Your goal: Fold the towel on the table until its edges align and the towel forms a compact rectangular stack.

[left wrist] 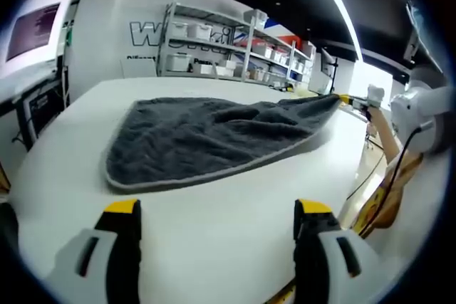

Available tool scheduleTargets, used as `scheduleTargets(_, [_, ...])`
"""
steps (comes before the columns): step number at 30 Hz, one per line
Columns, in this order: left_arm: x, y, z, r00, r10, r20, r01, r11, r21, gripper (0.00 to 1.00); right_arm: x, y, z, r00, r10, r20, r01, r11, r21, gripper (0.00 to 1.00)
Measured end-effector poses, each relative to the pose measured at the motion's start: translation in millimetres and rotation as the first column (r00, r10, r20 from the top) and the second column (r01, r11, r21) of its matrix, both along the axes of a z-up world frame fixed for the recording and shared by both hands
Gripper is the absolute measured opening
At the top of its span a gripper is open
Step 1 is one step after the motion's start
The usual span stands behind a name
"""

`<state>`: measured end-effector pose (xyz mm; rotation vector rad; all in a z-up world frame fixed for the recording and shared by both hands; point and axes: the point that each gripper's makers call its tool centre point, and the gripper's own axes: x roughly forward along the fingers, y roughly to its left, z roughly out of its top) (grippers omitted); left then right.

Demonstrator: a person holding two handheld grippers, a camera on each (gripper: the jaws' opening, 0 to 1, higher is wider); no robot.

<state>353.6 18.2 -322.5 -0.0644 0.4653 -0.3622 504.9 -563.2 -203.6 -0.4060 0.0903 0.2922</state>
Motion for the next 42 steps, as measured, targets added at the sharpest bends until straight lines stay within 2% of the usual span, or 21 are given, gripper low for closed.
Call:
scheduleTargets(13, [2.7, -3.4, -0.8, 1.000, -0.008, 0.000, 0.008, 1.000, -0.002, 0.93, -18.8, -34.4, -21.5, 0.997, -0.069, -0.044, 0.070, 0.997, 0.035, 0.03])
scheduleTargets(26, [2.4, -3.9, -1.9, 1.000, -0.007, -0.002, 0.007, 1.000, -0.005, 0.93, -18.5, -32.9, -42.9, 0.989, -0.080, -0.121, 0.084, 0.996, 0.027, 0.03])
scheduleTargets(34, [2.2, -3.9, -1.6, 1.000, -0.005, -0.003, 0.005, 1.000, -0.004, 0.93, -19.8, -34.5, -66.5, 0.979, -0.090, -0.185, 0.095, 0.995, 0.017, 0.04])
scheduleTargets(42, [1.6, -3.3, -2.4, 1.000, -0.002, -0.005, 0.002, 1.000, -0.005, 0.93, -22.6, -39.9, -79.9, 0.970, -0.103, -0.222, 0.111, 0.994, 0.023, 0.04])
